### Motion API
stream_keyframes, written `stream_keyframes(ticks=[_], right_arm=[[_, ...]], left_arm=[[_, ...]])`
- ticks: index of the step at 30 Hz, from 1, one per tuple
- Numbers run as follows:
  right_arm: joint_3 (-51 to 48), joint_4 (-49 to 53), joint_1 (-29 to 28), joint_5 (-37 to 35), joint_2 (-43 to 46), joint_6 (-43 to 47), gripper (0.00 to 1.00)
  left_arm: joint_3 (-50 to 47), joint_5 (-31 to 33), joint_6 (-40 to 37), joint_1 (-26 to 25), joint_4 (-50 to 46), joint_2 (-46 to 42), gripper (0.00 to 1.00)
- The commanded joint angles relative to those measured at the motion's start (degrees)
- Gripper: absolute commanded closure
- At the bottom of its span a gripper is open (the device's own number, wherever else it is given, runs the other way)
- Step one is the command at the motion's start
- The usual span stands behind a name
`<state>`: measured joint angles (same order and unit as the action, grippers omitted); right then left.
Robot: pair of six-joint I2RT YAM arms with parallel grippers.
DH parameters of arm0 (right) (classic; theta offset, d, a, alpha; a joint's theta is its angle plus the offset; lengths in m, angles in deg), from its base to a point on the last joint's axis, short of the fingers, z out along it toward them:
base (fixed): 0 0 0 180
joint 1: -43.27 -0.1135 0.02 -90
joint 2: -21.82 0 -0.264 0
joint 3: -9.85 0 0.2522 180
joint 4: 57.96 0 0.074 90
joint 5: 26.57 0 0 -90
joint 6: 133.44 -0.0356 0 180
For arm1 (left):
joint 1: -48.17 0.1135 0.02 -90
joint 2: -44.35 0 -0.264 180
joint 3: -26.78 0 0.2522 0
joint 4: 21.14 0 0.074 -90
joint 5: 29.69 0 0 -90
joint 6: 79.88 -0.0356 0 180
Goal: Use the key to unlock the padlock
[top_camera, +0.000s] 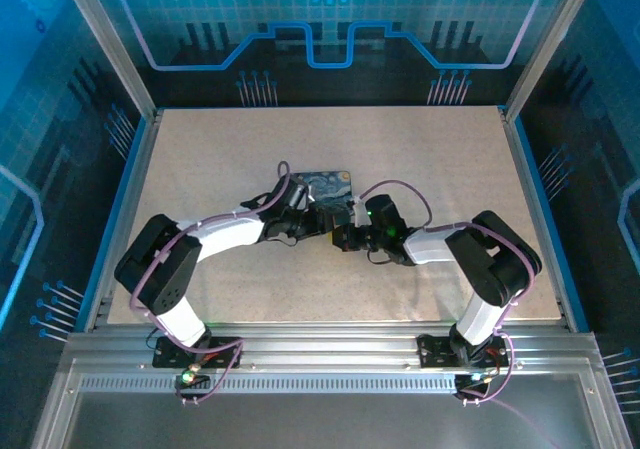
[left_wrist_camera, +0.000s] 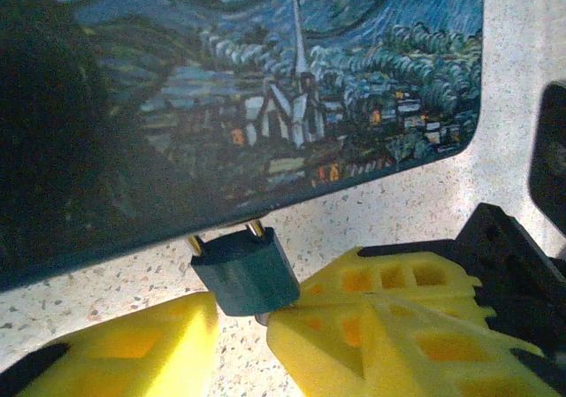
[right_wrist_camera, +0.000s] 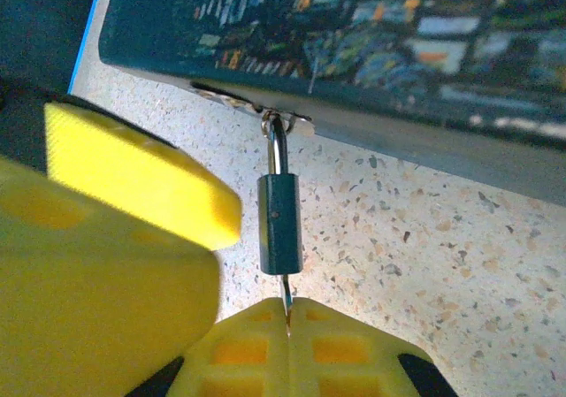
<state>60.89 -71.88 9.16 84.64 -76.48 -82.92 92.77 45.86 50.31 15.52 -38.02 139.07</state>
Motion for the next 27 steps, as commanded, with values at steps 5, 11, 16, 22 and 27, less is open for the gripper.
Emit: stream_keyframes(ticks=[5,11,16,22,27], right_arm=[[2.6,1.4,-0.4,2.2,-1.3,-3.2,1.00],[2.2,1.4,-0.6,2.6,-0.7,-6.6,1.00],[1.9,0.6,-1.3,2.4,-1.6,-7.9,1.00],[1.9,0.7,-1.6,2.2,-1.7,-8.2,1.00],[1.9,0.5,-1.6,2.2,-1.8,-8.6,1.00]], left_arm=[[-8.0,-4.6,5.8,2.2,7.0,-6.2,0.44],[-18.0,-5.2,16.4,2.3,26.0,-7.5,0.44],[-24.2,-3.2,22.1,2.3,40.5,-5.9,0.44],[-26.2,-2.3,25.5,3.2,49.9,-2.9,0.43],[-26.9,-2.5,28.5,3.6,55.5,1.1,0.43]])
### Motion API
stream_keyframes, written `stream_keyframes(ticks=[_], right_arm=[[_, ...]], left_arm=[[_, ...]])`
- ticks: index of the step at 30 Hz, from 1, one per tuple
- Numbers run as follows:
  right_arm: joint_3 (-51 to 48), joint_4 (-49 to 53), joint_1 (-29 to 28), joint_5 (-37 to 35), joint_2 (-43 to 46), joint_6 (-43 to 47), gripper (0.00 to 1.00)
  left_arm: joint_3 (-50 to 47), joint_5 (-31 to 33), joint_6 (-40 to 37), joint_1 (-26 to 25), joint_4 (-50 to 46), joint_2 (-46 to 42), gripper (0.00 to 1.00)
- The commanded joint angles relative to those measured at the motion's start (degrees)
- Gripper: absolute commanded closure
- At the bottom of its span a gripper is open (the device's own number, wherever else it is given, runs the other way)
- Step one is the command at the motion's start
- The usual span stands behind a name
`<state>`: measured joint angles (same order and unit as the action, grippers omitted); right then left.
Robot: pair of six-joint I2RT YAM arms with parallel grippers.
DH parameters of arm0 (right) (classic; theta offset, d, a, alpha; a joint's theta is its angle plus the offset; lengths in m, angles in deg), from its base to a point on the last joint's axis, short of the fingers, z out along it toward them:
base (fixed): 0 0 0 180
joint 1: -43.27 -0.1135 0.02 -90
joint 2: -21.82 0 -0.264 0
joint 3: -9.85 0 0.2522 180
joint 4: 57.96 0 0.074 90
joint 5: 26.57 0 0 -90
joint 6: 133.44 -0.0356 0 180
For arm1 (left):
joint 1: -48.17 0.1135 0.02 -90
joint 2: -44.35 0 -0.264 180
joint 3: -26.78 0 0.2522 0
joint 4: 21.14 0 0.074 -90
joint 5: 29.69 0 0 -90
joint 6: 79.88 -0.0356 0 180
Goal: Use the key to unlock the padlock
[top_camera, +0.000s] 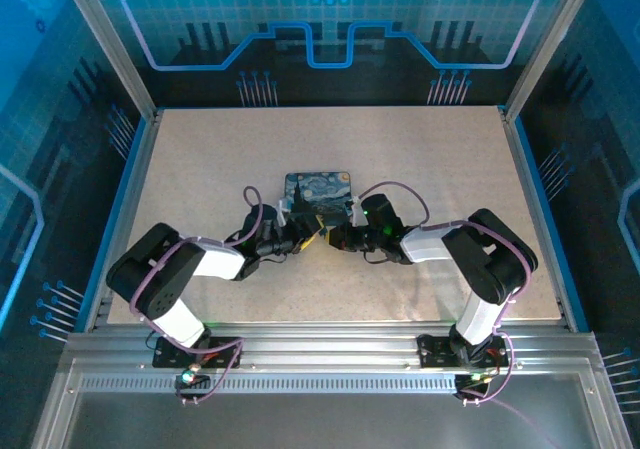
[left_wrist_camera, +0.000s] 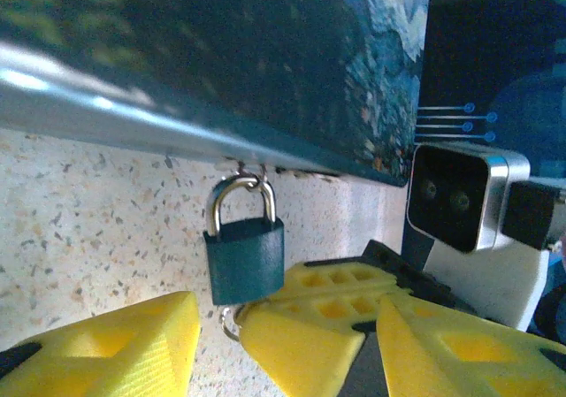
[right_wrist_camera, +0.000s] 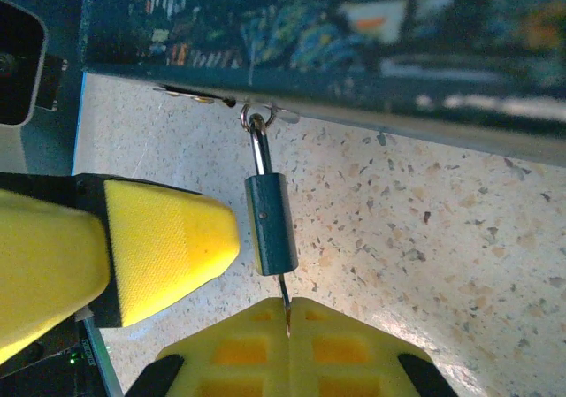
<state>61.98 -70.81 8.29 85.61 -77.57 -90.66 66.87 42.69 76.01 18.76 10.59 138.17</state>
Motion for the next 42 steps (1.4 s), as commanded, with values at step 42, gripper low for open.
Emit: stream_keyframes(ticks=[42], right_arm=[[0.9,-7.4,-0.3,4.5,-2.6,-9.0,0.96]], left_arm=[[1.1,1.8,8.8,-1.1,21.4,15.7,0.79]])
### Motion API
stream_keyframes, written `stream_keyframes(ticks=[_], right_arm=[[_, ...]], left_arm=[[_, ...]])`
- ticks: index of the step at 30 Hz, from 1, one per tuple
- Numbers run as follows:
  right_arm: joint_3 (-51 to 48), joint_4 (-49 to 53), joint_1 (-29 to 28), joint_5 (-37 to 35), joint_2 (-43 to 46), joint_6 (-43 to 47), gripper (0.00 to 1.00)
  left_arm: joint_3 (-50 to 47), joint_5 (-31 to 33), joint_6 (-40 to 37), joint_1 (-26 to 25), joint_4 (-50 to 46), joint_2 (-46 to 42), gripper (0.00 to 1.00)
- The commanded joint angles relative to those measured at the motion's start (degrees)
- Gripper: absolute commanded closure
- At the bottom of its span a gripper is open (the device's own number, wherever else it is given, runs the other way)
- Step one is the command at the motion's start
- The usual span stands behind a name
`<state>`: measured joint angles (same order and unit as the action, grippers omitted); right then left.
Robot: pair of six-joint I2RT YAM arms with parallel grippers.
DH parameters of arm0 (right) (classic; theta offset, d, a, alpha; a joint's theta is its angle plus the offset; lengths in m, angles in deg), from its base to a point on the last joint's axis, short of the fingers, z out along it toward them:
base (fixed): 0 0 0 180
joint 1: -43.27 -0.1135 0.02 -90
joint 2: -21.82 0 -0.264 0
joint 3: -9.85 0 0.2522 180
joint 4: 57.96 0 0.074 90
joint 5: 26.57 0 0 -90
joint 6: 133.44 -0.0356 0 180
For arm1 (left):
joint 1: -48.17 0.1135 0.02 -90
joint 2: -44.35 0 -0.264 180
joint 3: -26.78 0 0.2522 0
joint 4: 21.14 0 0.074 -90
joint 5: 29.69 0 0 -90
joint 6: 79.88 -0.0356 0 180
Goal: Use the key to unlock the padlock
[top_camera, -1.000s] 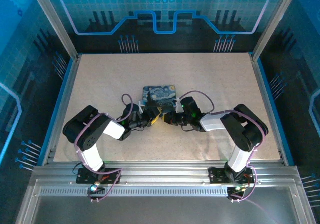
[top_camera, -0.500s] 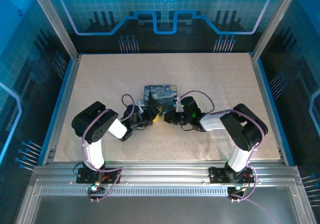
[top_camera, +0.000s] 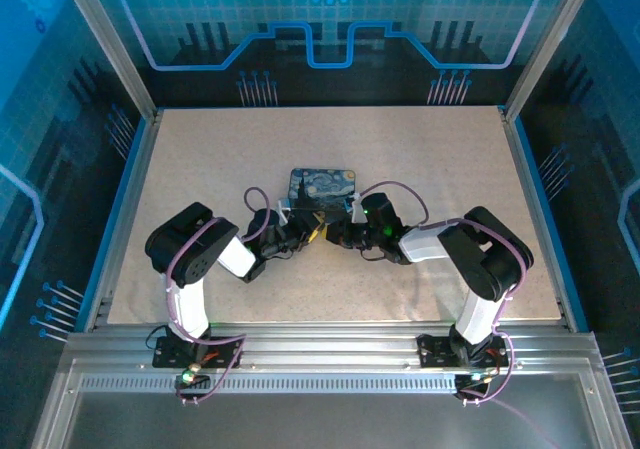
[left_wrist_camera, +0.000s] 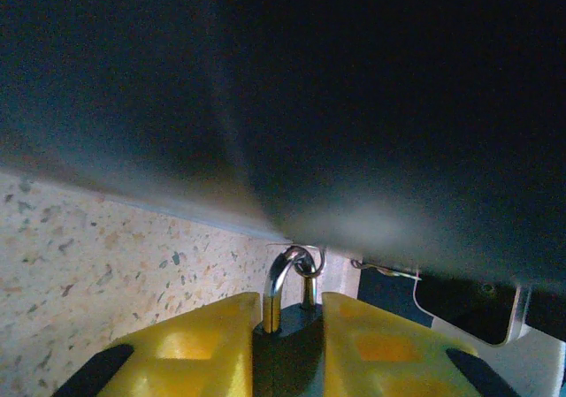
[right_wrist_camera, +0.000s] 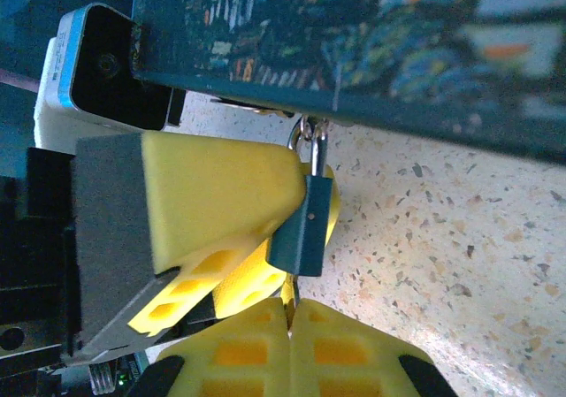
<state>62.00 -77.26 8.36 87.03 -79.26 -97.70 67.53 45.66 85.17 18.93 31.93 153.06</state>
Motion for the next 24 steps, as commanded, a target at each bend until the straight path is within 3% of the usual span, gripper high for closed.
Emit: stream_keyframes(ticks=[1,8,15,20,24], right_arm=[[0.6,-0.7,-0.2,3.0,-0.6,-1.8,0.94],[-1.8,3.7,1.3,1.5,3.6,1.7,0.78],[-2.5,13.7,1.8,-2.6,10.7,9.7,0.63],[-2.0,21.6,1.7,-6.5,17.2,19.7,0.55],[-1.7,26.3,0.7,-12.0,23.3,30.7,0.41]], left_arm=[[0.4,-1.1,-0.4,-1.3,0.0,0.5,0.82],[0.0,-0.1,-0.8,-1.4,-2.3,-2.2,0.91],[0.7,0.6,-1.4,-2.2,-7.3,-6.4,0.92],[1.8,0.9,-1.6,-2.8,-12.1,-9.5,0.93],[2.7,1.3,-1.8,-3.3,-16.6,-12.2,0.94]])
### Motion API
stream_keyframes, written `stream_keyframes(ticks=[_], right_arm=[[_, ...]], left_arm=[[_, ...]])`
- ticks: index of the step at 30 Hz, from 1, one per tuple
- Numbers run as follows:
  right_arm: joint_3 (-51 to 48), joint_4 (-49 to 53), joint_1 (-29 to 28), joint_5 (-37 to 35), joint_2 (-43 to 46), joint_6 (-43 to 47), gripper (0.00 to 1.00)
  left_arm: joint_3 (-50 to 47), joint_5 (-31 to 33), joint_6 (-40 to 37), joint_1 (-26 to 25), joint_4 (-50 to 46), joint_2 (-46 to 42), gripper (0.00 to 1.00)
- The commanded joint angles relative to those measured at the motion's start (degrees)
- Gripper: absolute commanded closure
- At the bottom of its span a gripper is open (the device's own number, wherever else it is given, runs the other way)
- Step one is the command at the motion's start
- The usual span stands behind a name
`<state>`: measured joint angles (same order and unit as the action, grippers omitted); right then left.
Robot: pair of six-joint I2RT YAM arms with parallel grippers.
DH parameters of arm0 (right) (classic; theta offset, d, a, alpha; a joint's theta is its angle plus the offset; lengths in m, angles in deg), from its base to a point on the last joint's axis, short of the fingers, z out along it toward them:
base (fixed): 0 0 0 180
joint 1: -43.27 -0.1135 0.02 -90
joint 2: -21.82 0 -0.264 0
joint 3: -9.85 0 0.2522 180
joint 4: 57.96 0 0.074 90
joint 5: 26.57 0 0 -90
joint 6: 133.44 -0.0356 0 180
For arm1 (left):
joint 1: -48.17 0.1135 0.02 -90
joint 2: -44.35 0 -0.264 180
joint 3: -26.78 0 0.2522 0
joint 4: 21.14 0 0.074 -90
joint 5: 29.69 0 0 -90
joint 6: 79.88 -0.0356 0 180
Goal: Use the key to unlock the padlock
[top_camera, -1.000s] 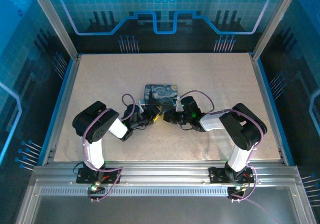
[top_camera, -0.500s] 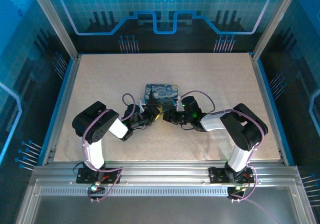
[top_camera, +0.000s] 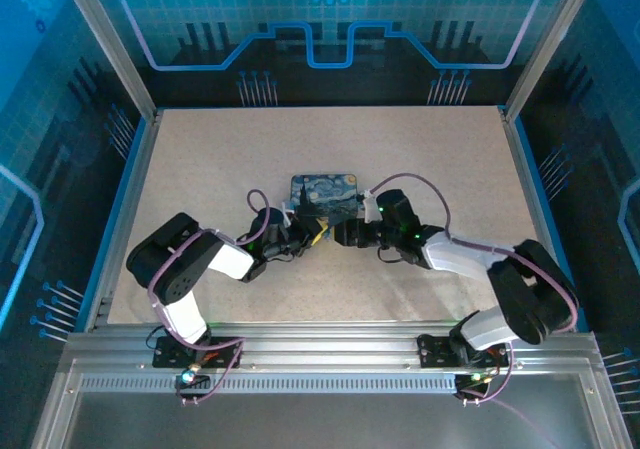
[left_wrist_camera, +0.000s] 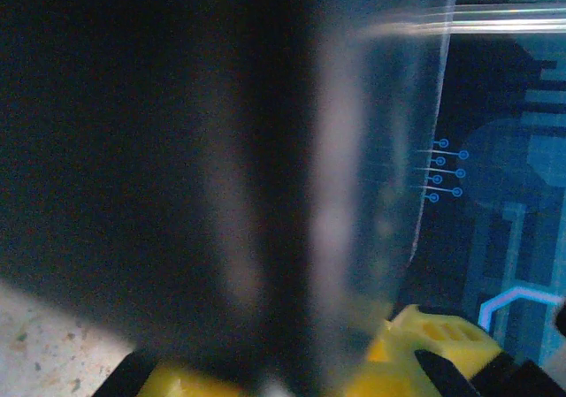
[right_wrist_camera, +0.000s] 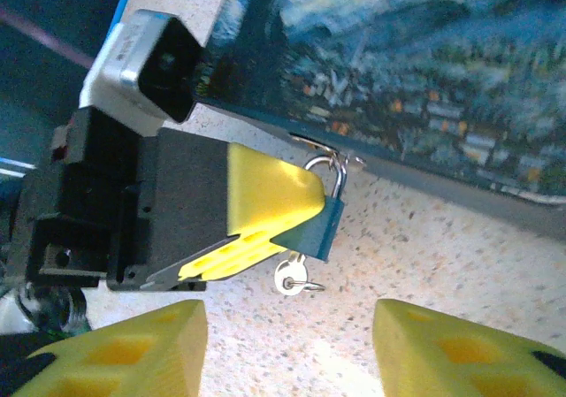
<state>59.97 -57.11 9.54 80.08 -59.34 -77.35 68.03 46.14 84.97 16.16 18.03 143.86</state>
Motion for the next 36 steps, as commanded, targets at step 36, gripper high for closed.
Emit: stream_keyframes(ticks=[36], right_arm=[[-6.0,-15.3,-19.7,-33.2,0.1,70.7,0.38]], left_arm=[[4.2,2.2,1.9,-1.7,-11.4,-9.7,1.00]])
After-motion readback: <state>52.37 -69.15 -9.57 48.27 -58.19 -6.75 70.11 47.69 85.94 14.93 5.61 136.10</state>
